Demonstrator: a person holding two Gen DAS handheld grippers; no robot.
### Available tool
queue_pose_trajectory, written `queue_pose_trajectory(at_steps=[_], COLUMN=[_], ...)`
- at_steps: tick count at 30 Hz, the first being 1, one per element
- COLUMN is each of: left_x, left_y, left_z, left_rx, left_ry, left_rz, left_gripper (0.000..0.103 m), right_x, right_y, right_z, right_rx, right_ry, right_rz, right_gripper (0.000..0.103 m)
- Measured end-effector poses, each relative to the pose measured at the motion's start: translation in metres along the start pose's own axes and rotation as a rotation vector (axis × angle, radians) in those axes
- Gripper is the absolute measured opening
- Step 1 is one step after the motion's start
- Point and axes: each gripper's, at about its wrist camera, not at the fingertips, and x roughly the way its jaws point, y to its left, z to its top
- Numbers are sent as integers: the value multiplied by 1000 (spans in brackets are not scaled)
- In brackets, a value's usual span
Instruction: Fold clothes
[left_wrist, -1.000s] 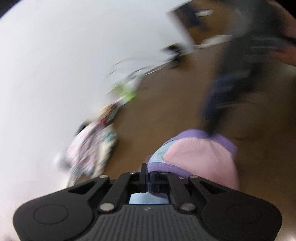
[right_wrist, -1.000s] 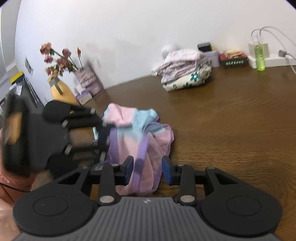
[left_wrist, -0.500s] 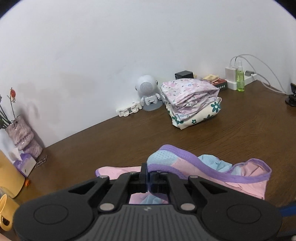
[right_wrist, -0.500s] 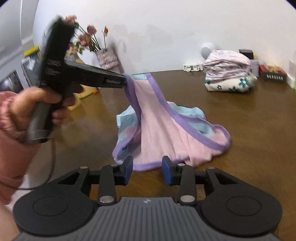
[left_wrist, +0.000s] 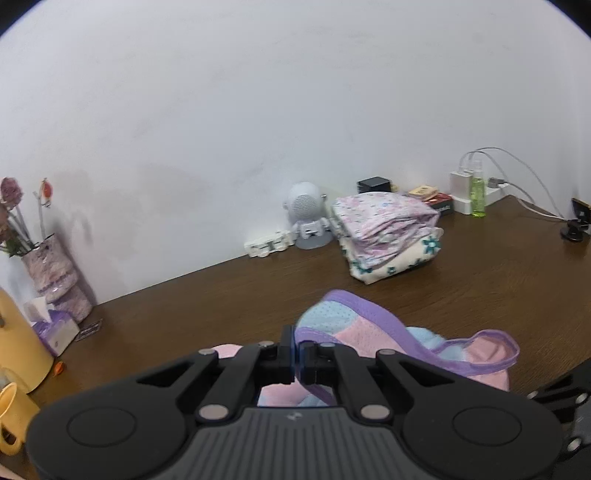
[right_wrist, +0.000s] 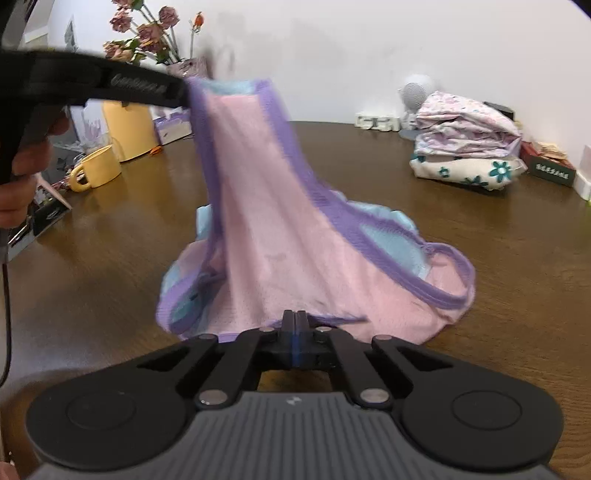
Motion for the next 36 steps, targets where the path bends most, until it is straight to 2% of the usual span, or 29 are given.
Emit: queue_pose_trajectory(at_steps=[3, 4, 5, 7, 10, 13, 14, 15, 16, 21, 23, 25, 27, 28, 29, 30, 34, 36], left_x=[2, 3, 4, 4, 1, -4, -6, -7, -9, -11, -11, -9, -8, -6, -6, -5, -11, -14], left_y=[10, 12, 14, 16, 15, 14, 14, 14, 16, 34, 43, 49, 52, 51, 50, 49, 50, 51], left_z=[-5, -6, -7, -7, -5, -4, -3, -3, -4, -9, -14, -17, -19, -20, -20, -19, -20, -20], left_rx=[-29, -35, -38, -43, -43, -45, -47, -48, -49, -64, -75, -91, -107, -109, -111, -113, -121, -124], left_ry=[17, 21, 22, 22, 11, -4, -7, -10, -13, -16, -9, 3, 14, 17, 17, 15, 1, -5], left_rz=[5, 5, 5, -5, -19, -35, -37, -35, -28, 42, 64, 57, 44, 41, 39, 35, 30, 31], left_gripper=[1, 1, 1, 1, 1, 1, 1, 1, 1, 1, 1, 1, 1, 1, 1, 1, 1, 1], right_x=[-7, -10, -12, -15, -10, 7, 13, 19, 22, 11, -4, -15, -15, -14, -11, -6, 21, 32], right_y=[-15, -18, -18, -17, -5, 2, 5, 9, 11, 2, -12, -28, -30, -30, -23, -14, 18, 31], right_z=[2, 1, -1, -3, 2, 11, 13, 15, 16, 13, 15, 22, 24, 25, 24, 22, 17, 17], right_rx=[101, 123, 134, 134, 48, 24, 15, 4, -2, -9, 31, 95, 149, 174, 172, 158, 146, 145], right_ry=[1, 2, 1, -15, -59, -43, -35, -29, -20, -13, -38, -41, 2, 28, 48, 64, 126, 130], right_rz=[53, 72, 85, 93, 23, 15, 14, 10, 16, 28, 37, 96, 184, 230, 252, 261, 272, 248], right_gripper=[4, 12, 31, 54, 56, 57, 50, 38, 0, 0, 0, 0, 7, 22, 42, 46, 46, 43])
